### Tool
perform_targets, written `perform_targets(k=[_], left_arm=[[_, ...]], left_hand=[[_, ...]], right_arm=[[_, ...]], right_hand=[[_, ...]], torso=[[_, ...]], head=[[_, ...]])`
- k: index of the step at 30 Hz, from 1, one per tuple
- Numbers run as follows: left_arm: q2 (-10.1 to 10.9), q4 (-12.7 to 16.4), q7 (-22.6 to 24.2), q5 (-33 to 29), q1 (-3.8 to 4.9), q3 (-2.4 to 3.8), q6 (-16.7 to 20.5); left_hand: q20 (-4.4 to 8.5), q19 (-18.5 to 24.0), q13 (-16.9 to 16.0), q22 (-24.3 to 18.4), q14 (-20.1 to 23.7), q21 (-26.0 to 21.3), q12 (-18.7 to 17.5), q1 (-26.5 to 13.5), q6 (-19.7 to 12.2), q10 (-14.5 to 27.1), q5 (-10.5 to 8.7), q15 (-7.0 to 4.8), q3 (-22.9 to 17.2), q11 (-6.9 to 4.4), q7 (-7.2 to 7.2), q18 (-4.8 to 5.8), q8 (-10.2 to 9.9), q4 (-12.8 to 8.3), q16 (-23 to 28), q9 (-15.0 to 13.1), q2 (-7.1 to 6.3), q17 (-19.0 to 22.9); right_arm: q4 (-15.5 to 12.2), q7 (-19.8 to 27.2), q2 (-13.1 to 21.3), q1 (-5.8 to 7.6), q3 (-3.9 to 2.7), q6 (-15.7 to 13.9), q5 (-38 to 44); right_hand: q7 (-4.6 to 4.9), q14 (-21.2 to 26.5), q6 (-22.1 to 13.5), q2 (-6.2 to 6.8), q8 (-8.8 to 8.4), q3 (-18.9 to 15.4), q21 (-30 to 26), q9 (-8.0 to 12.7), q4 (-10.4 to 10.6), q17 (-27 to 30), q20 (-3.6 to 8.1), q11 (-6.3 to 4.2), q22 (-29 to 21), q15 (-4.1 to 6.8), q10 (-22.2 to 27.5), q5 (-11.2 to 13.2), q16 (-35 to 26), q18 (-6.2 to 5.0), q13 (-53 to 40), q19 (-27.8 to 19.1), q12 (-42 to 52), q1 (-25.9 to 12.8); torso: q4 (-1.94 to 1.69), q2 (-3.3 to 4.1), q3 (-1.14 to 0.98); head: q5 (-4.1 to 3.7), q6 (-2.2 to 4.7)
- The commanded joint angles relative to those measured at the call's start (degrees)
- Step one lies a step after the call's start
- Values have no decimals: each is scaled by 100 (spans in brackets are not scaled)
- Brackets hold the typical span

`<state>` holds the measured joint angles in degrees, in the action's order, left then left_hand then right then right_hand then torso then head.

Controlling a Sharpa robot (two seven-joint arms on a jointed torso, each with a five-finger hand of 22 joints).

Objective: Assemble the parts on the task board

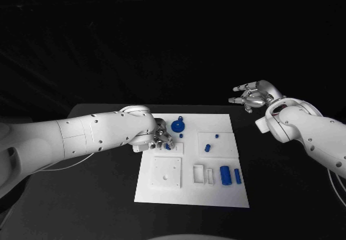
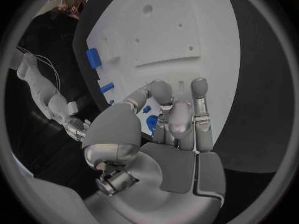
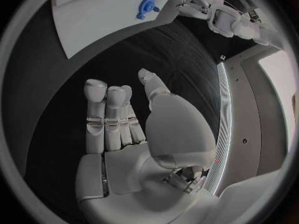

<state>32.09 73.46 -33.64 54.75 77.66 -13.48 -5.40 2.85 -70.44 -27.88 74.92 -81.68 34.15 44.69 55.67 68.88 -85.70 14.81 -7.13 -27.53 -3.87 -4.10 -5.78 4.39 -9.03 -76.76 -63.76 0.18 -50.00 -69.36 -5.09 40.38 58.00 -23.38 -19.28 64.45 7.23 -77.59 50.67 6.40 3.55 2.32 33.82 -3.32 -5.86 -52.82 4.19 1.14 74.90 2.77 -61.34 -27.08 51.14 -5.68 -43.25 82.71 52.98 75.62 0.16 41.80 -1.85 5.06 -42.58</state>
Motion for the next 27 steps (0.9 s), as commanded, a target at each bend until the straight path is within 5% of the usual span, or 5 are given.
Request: perform_targets(k=[1,27], left_arm=[[-38,-43,-95,11,-52,-40,-250],[-83,-61,-99,34,-56,-40,-333]], left_hand=[[-51,-2,-8,99,-14,7,31,254,1346,-87,-167,-1,31,-197,817,-118,21,24,-6,-17,345,-2],[-138,-1,-37,99,-10,-17,26,308,1354,-86,-467,6,348,-196,829,-190,18,279,3,-47,172,-32]], right_arm=[[-2,35,-9,-6,-3,69,14],[-8,44,-7,-12,-3,74,14]], right_hand=[[1,28,22,-2,-26,11,-26,1,-36,9,-14,-12,352,21,19,-32,-14,-57,6,25,3,-61],[2,34,17,-7,-25,20,-34,0,-40,18,-15,-11,351,19,25,-34,-28,-58,13,27,-6,-67]], torso=[[4,1,1],[3,3,4]], head=[[0,-3],[-25,-14]])
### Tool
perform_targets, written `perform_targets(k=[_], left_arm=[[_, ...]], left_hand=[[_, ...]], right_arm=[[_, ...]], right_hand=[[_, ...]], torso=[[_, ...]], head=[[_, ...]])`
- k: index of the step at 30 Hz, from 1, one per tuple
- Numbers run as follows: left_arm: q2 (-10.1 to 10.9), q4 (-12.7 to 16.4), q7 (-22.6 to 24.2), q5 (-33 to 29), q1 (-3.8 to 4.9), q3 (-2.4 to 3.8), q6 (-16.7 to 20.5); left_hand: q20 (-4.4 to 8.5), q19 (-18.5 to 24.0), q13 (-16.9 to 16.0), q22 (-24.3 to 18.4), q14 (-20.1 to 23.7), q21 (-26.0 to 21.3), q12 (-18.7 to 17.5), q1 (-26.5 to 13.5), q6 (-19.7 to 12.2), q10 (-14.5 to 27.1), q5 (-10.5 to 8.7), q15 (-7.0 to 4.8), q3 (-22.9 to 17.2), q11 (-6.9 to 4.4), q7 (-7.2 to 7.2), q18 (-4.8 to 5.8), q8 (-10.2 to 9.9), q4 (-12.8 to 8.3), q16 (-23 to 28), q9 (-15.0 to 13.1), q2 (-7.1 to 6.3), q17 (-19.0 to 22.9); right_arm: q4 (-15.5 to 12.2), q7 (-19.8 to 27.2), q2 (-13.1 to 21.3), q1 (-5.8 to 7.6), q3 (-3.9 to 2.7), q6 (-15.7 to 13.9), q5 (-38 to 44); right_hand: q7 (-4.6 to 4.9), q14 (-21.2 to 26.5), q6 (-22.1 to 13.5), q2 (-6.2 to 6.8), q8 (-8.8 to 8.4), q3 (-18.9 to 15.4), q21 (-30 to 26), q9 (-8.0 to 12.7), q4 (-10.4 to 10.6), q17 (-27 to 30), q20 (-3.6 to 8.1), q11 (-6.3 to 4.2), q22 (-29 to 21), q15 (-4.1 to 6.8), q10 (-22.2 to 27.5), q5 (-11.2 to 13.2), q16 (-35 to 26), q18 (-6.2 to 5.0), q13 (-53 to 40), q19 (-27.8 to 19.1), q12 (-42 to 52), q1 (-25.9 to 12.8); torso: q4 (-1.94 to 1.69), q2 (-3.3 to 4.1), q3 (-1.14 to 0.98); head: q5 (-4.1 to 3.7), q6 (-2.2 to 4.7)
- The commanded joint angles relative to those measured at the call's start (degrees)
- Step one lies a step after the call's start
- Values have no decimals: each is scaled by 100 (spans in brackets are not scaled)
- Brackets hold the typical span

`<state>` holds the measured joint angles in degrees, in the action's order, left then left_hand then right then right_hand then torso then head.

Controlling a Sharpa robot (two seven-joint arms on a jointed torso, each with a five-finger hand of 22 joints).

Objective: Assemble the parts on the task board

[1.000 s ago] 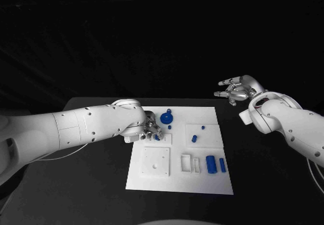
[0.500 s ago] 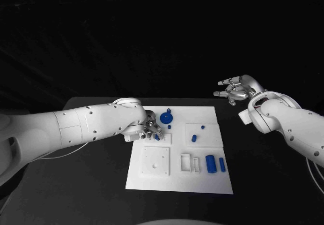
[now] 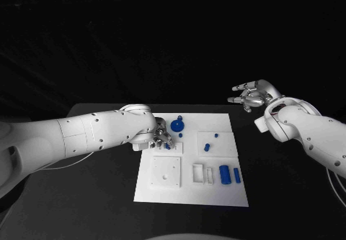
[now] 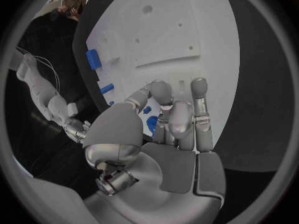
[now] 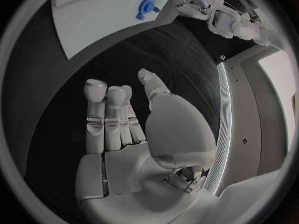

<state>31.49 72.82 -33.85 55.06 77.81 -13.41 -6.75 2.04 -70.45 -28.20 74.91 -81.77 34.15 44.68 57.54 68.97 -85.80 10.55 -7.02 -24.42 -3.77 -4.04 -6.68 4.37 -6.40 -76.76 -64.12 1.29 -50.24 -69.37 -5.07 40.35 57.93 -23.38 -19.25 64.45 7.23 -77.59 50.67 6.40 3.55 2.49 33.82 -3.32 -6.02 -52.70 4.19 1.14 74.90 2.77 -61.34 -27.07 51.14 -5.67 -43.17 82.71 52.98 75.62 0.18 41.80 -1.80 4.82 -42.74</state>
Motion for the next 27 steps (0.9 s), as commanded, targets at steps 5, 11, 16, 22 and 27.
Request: perform_targets(k=[5,11,16,22,27], left_arm=[[-29,-4,-76,20,-72,-47,-175],[-40,-13,-72,30,-74,-47,-158],[-47,-22,-70,34,-76,-47,-158],[-55,-28,-67,41,-79,-47,-162],[-60,-36,-66,49,-82,-47,-160]], left_hand=[[-61,-6,-9,100,-3,-22,30,112,1353,-77,-370,-6,190,-207,830,-100,24,183,5,-20,5,-9],[-62,-14,-5,99,-2,-36,42,111,1366,-76,227,-2,1069,-210,843,-88,29,427,9,-46,43,-7],[-65,-18,-4,101,-3,-44,39,276,1368,-77,251,-9,1641,-209,838,-100,20,403,10,-26,224,-7],[-64,-20,-3,101,1,-44,40,264,1367,-78,219,-9,1692,-210,840,-102,23,418,17,-25,216,3],[-65,-21,-2,101,-1,-45,38,270,1365,-77,216,-10,1710,-210,839,-103,24,422,15,-25,211,0]], right_arm=[[-6,44,-7,-7,-3,70,14],[-6,48,-10,-9,-3,71,14],[-5,50,-11,-10,-3,72,14],[-5,52,-9,-13,-3,73,14],[-4,52,-9,-15,-3,73,14]], right_hand=[[3,33,6,-7,-25,2,-63,1,-17,11,-16,-11,345,19,25,-36,-37,-62,8,25,-5,-74],[3,33,6,-7,-25,2,-63,1,-17,11,-16,-11,345,19,25,-36,-37,-62,8,25,-5,-74],[3,33,6,-7,-25,2,-63,1,-17,11,-16,-11,345,19,25,-36,-37,-62,8,25,-5,-74],[3,33,6,-7,-25,2,-63,1,-17,11,-16,-11,345,19,25,-36,-37,-62,8,25,-5,-74],[3,33,6,-7,-25,2,-63,1,-17,11,-16,-11,345,19,25,-36,-37,-62,8,25,-5,-74]], torso=[[2,3,-2],[0,1,-2],[2,-1,-3],[0,-2,-2],[-1,-1,-2]], head=[[-2,1],[-15,-11],[-15,-12],[-23,-19],[-27,-23]])
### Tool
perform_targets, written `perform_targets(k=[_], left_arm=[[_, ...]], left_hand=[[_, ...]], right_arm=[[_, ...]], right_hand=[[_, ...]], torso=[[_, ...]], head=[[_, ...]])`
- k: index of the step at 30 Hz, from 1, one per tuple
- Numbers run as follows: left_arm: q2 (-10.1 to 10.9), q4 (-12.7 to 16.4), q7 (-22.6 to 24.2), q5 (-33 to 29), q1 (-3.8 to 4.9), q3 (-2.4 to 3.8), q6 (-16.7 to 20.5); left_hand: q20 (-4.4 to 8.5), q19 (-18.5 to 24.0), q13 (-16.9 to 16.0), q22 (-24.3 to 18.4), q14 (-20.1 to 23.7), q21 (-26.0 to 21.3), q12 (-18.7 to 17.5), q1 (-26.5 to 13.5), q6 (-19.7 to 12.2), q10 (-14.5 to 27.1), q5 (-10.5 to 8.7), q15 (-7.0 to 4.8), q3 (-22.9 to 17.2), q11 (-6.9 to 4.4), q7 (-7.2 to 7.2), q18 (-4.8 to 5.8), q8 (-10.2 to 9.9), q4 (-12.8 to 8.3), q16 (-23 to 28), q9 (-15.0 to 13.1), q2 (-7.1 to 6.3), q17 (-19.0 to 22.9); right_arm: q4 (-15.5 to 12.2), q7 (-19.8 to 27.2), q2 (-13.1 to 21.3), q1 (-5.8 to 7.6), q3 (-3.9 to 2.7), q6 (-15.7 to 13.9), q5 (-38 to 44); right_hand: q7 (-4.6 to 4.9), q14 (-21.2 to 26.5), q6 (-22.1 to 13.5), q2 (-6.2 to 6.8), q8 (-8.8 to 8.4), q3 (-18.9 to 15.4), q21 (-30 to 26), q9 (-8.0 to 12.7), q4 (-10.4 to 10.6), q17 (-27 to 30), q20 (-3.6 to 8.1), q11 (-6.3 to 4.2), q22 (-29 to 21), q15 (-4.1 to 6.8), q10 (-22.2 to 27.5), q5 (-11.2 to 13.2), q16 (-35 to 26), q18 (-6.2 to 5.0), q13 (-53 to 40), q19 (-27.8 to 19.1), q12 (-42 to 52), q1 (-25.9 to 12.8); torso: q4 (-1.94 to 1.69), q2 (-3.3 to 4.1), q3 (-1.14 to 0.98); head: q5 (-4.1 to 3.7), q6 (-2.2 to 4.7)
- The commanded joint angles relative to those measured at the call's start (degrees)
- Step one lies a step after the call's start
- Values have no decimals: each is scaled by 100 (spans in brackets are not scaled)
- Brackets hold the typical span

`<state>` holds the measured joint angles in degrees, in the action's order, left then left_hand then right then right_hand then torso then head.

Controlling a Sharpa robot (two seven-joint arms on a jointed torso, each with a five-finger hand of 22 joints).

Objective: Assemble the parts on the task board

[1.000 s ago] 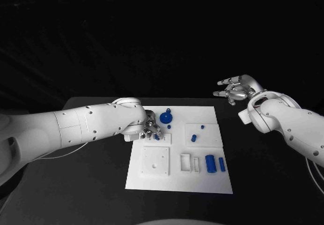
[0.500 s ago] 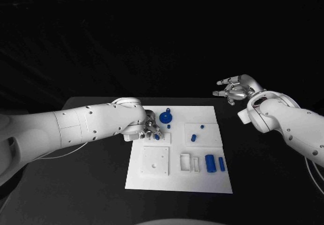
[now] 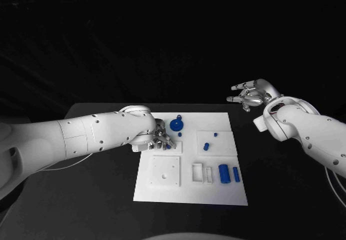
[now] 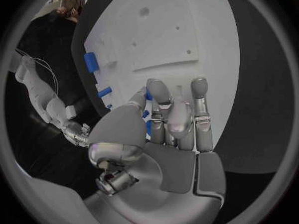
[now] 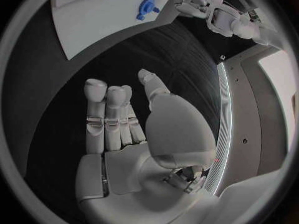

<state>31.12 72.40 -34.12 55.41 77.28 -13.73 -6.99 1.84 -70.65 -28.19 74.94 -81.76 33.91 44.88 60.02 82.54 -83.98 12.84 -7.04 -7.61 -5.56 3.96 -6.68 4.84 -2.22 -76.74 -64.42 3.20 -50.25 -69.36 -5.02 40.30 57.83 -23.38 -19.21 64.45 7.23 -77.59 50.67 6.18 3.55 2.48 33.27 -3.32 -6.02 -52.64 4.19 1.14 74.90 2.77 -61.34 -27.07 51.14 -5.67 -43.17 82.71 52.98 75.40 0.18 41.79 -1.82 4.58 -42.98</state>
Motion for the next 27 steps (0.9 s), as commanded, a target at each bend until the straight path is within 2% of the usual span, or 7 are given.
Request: perform_targets(k=[1,7,10,13,17,19,27], left_arm=[[-23,3,-38,16,-29,-15,-134],[-19,-18,-36,47,-31,-14,-112],[9,-14,-30,93,-31,-14,-85],[58,3,-23,121,-31,-13,-57],[131,41,-14,139,-29,-11,-19],[158,58,-10,143,-28,-10,1],[202,95,0,130,-25,-8,81]], left_hand=[[-44,-1,-2,98,-1,-21,18,23,9,-259,-18,-9,38,-31,39,-103,-21,10,14,4,20,3],[-42,-4,3,97,1,-24,13,-12,6,-260,-140,-11,116,-34,42,-104,-18,93,21,1,-24,13],[-36,-9,7,96,0,-26,14,-98,25,-260,-738,-13,216,-34,45,-102,-9,246,25,-4,-168,20],[-27,-14,14,96,0,-31,12,-120,56,-260,-987,-19,54,-36,46,-97,-9,634,28,2,-563,24],[52,-12,47,96,18,-34,-3,138,129,-262,-1007,-57,-301,-55,53,-40,-45,1722,31,44,-1392,16],[73,-13,54,95,18,-35,-1,200,140,-262,-1006,-54,-143,-54,54,-18,-50,1884,34,49,-1487,15],[109,-14,71,93,23,-43,-8,121,140,-262,-1005,-58,-42,-53,51,17,-66,1898,51,70,-1559,34]], right_arm=[[-5,47,-3,-6,-3,69,14],[-6,49,-1,-9,-3,64,13],[-6,53,4,-12,-3,58,11],[-6,56,10,-17,-3,52,10],[-7,62,19,-29,-3,39,9],[-8,65,23,-35,-3,33,8],[-7,68,27,-54,-3,27,2]], right_hand=[[3,33,6,15,-25,3,-8,1,-18,6,-16,-11,345,19,25,-36,-37,-62,8,25,-5,-52],[3,31,-5,13,-27,-2,-25,2,-10,10,-16,-10,343,18,26,-33,-43,-63,12,26,-7,-55],[4,32,-10,14,-27,-6,-30,2,-5,11,-16,-9,342,18,26,-32,-44,-63,12,25,-7,-62],[4,32,-15,15,-27,-9,-34,2,-1,11,-16,-9,341,18,26,-30,-45,-64,12,25,-7,-68],[4,31,-23,22,-28,-18,-43,3,10,13,-17,-9,340,17,25,-34,-47,-64,14,26,-7,-76],[4,31,-23,22,-28,-18,-43,3,10,13,-17,-9,340,17,25,-34,-47,-64,14,26,-7,-76],[5,32,-42,27,-29,-25,-57,3,24,16,-18,-8,337,17,25,-40,-51,-65,17,24,-9,-75]], torso=[[-2,0,0],[-1,-2,1],[1,-2,4],[0,-2,6],[-2,-4,8],[-4,-4,9],[-4,-2,8]], head=[[-3,6],[-4,13],[-3,32],[-13,39],[-22,43],[-25,49],[-26,55]])
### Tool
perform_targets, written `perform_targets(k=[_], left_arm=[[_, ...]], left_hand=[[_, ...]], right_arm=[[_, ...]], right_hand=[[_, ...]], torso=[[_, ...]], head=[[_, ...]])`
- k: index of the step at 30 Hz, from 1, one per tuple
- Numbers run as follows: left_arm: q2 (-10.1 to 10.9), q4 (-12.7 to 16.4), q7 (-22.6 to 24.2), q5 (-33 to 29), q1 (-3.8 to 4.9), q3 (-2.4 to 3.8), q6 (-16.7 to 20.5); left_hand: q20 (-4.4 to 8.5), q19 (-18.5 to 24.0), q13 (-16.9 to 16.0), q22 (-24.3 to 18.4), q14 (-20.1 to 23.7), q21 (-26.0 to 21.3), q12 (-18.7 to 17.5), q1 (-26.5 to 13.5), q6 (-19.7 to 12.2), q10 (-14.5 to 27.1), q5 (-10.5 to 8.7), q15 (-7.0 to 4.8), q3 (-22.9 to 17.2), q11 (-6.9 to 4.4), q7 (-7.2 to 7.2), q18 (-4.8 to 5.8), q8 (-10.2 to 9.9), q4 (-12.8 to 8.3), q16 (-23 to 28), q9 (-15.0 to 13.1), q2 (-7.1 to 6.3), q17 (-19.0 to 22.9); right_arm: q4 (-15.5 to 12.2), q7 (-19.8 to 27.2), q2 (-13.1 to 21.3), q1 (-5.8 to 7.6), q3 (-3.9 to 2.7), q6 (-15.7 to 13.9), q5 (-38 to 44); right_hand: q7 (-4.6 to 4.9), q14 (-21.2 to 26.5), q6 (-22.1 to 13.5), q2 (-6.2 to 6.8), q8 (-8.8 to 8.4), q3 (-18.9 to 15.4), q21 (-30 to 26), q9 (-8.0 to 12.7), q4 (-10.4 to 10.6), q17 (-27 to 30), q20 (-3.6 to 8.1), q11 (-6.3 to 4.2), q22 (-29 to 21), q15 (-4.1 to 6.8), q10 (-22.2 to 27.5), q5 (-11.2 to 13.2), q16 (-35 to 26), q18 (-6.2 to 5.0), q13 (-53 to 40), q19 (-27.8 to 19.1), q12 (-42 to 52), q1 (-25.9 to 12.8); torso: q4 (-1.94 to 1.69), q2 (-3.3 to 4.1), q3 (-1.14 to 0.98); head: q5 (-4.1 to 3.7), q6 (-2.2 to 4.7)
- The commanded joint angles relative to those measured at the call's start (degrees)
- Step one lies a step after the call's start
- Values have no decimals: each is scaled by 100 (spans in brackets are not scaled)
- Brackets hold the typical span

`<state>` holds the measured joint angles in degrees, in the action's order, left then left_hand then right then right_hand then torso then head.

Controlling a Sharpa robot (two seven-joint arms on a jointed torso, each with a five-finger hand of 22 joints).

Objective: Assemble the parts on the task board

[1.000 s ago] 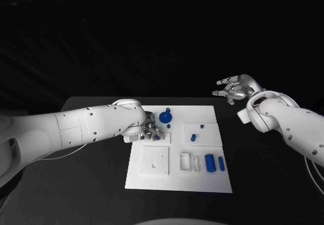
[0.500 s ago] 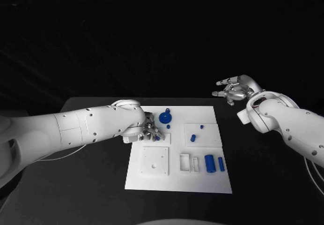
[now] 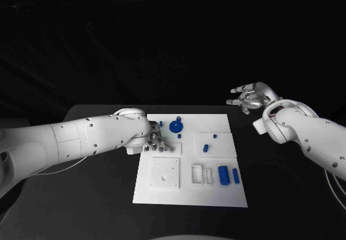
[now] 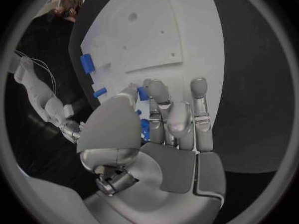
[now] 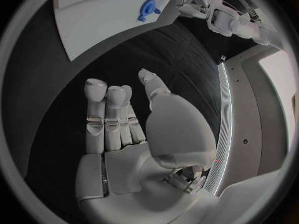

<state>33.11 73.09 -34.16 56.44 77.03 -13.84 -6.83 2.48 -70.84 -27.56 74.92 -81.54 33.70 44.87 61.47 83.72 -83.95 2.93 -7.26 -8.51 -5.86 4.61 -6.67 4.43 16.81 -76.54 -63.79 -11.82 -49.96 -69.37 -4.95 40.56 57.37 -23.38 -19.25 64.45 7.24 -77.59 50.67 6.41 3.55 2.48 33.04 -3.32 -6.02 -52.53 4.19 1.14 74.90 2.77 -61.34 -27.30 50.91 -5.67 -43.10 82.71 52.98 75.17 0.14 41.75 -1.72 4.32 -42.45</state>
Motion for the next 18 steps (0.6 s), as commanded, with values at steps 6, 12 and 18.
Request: perform_targets(k=[6,12,18], left_arm=[[33,54,15,-42,0,18,181],[38,78,26,-98,8,56,273],[32,75,29,-161,12,64,290]], left_hand=[[73,-1,22,94,-1,-27,-11,-45,21,-266,-14,-40,115,-24,-12,43,-26,-3,39,19,-72,9],[99,-9,31,95,-5,-30,-7,-54,16,-266,-13,-43,129,-24,-13,68,-25,-3,43,26,-64,5],[111,-7,39,94,-2,-37,-9,-49,9,-265,-14,-44,129,-23,-15,83,-26,-2,49,29,-63,9]], right_arm=[[0,62,0,-24,-2,34,-5],[7,64,-7,-37,-2,37,-11],[19,63,-19,-46,-2,43,-13]], right_hand=[[5,35,-49,6,-28,-32,-72,3,44,12,-19,-8,329,16,25,-21,-40,-69,15,18,-12,-50],[5,35,-49,6,-28,-32,-72,3,44,12,-19,-8,329,16,25,-21,-40,-69,15,18,-12,-50],[5,35,-49,6,-28,-32,-72,3,44,12,-19,-8,329,16,25,-21,-40,-69,15,18,-12,-50]], torso=[[5,2,-1],[2,1,-12],[2,3,-14]], head=[[7,2],[8,-7],[17,2]])
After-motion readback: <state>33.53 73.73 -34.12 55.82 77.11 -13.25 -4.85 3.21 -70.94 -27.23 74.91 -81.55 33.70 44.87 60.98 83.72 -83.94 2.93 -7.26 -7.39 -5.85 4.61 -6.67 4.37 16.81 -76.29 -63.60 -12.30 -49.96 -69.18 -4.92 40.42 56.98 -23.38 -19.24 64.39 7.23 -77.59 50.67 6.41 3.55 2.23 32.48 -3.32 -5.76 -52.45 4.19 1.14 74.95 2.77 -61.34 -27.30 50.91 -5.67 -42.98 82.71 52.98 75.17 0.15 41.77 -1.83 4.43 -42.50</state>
